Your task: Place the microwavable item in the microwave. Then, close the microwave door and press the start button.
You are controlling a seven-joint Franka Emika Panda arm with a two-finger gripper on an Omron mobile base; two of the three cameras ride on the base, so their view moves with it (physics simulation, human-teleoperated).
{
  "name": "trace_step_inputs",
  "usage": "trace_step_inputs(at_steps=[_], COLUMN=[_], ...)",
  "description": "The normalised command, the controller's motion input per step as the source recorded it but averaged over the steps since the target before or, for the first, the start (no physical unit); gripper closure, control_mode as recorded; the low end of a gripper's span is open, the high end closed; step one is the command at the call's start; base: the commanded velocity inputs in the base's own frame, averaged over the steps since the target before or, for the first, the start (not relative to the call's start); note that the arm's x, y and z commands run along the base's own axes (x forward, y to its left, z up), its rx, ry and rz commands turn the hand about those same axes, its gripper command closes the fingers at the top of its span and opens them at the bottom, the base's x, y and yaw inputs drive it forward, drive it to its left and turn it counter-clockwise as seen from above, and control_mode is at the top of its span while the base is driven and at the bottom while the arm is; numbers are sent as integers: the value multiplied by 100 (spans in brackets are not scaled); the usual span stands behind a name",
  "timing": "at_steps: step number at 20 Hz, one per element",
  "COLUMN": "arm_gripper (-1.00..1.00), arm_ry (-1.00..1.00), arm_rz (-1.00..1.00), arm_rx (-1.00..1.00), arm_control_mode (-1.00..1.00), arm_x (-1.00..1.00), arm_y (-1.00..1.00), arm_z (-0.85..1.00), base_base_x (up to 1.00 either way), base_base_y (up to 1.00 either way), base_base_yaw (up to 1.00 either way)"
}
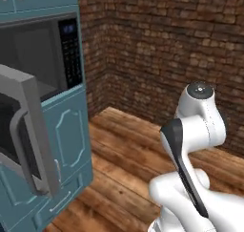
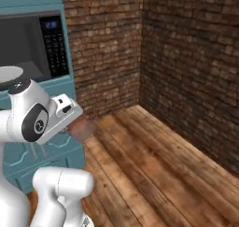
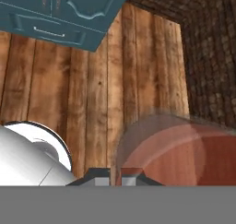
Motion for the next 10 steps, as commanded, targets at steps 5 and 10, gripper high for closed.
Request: trace_step_inputs(at_steps=[5, 10], arm_gripper=[100, 100], arm_ry=[0, 0], arm_rz=[0, 0], arm_rx=[0, 0], arm_control_mode=[100, 100], arm_x=[0, 0], arm_y=[0, 0], arm_z=[0, 0], base_base_x=[100, 80], base_base_y=[-10, 0], base_base_yaw=[74, 64])
